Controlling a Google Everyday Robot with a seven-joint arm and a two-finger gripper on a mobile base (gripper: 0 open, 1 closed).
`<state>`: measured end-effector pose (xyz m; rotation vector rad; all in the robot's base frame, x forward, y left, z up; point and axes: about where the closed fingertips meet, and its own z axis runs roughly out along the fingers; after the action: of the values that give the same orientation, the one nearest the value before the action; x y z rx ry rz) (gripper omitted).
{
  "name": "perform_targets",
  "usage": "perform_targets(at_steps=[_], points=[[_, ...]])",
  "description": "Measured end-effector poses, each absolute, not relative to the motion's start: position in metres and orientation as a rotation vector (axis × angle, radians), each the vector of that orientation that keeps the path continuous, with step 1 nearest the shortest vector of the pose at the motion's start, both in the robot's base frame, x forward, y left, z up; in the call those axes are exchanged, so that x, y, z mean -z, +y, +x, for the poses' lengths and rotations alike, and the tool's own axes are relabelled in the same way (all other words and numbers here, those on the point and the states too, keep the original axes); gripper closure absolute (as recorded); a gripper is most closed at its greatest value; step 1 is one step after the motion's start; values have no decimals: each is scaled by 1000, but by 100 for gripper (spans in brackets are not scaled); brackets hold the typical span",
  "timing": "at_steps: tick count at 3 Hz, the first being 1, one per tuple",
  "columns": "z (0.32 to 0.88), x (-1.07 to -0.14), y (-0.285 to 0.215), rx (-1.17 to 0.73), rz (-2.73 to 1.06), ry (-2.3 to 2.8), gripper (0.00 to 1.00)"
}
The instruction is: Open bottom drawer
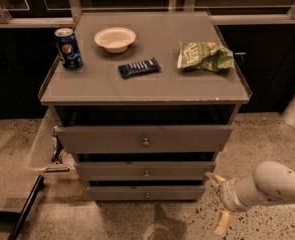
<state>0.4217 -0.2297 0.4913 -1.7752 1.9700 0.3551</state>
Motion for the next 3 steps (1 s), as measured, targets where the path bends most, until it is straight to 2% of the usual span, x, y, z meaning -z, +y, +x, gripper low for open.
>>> perform_targets(at_steps=[1,3], points=[[427,-424,-231,-389,-1809,1909,0],[434,-403,-231,-366,-1784,1927,0]])
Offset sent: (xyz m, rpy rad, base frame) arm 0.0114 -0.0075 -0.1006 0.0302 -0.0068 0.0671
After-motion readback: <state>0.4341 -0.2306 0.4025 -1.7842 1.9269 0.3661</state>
